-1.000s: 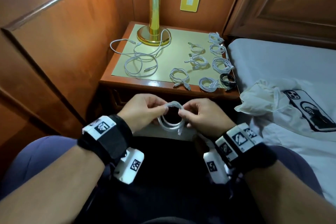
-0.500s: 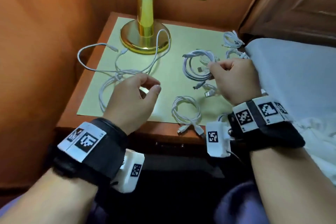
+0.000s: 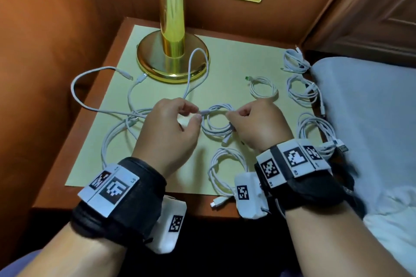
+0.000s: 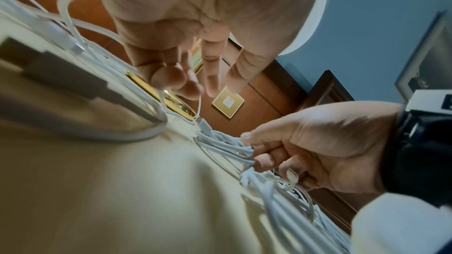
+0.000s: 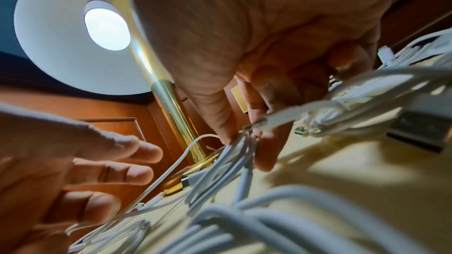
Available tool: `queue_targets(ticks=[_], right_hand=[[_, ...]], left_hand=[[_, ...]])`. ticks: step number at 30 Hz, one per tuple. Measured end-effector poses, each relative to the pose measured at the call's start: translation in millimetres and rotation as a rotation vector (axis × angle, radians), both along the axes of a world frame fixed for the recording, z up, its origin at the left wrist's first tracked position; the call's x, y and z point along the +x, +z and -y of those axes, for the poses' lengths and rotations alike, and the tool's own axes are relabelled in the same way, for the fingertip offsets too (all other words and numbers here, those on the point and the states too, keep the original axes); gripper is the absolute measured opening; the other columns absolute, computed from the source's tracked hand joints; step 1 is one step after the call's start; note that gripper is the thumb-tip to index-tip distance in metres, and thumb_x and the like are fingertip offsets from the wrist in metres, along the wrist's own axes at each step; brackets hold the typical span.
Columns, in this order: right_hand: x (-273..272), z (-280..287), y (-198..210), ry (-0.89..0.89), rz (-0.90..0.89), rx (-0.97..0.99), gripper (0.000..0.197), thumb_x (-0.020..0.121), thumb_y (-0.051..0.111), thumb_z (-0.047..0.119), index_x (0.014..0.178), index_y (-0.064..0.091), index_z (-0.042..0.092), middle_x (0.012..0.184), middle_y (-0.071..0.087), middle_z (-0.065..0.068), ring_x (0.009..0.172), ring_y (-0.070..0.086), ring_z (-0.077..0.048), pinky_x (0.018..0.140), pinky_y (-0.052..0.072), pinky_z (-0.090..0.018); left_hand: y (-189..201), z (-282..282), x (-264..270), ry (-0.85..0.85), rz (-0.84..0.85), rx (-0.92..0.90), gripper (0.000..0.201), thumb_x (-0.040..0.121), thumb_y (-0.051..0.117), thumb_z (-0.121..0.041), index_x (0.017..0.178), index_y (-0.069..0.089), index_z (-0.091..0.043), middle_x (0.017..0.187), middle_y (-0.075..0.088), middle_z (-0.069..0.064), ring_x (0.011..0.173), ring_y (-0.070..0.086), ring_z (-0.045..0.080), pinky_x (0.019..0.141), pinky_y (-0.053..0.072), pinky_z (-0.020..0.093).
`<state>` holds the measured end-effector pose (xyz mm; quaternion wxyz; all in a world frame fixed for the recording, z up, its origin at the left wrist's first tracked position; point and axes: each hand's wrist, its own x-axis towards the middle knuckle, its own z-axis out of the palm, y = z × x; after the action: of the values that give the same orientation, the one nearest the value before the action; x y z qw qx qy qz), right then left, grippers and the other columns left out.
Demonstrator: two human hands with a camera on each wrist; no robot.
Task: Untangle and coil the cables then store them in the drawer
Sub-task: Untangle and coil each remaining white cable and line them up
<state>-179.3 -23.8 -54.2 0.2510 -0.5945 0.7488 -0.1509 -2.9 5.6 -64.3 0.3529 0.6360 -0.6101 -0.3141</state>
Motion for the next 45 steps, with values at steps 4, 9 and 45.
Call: queue_targets(ticks=[4, 9, 45], right_hand=[[-2, 6, -1, -0.004, -0.011, 0.024, 0.048, 0.090, 0.055, 0.048, 0.080, 0.073, 0.005, 0.077, 0.071, -0.014, 0.071, 0.067, -0.032, 0.068, 0.056, -0.040], [-9, 10, 4, -0.038, 0.041, 0.046, 0.046, 0.092, 0.060, 0.049, 0.124, 0.068, 0.018, 0.116, 0.070, -0.001, 0.107, 0.064, -0.021, 0.096, 0.052, -0.041], [34, -181, 48, -0.001, 0.631, -0.168, 0.022, 0.096, 0.063, 0.034, 0.108, 0.059, 0.017, 0.097, 0.068, -0.001, 0.070, 0.073, -0.017, 0.051, 0.050, -0.019]], left_hand=[[1, 7, -1, 0.082, -0.013, 0.026, 0.027, 0.094, 0.064, -0.031, 0.120, 0.061, -0.025, 0.134, 0.037, -0.005, 0.083, 0.056, 0.004, 0.083, 0.042, 0.023], [-2, 12, -1, 0.041, 0.050, 0.114, 0.031, 0.097, 0.060, -0.029, 0.127, 0.063, -0.020, 0.146, 0.046, -0.006, 0.091, 0.057, 0.006, 0.079, 0.036, 0.015], [45, -225, 40, -0.069, -0.180, -0.663, 0.028, 0.086, 0.065, -0.003, 0.087, 0.046, -0.022, 0.073, 0.050, 0.007, 0.059, 0.049, 0.026, 0.059, 0.042, 0.022]])
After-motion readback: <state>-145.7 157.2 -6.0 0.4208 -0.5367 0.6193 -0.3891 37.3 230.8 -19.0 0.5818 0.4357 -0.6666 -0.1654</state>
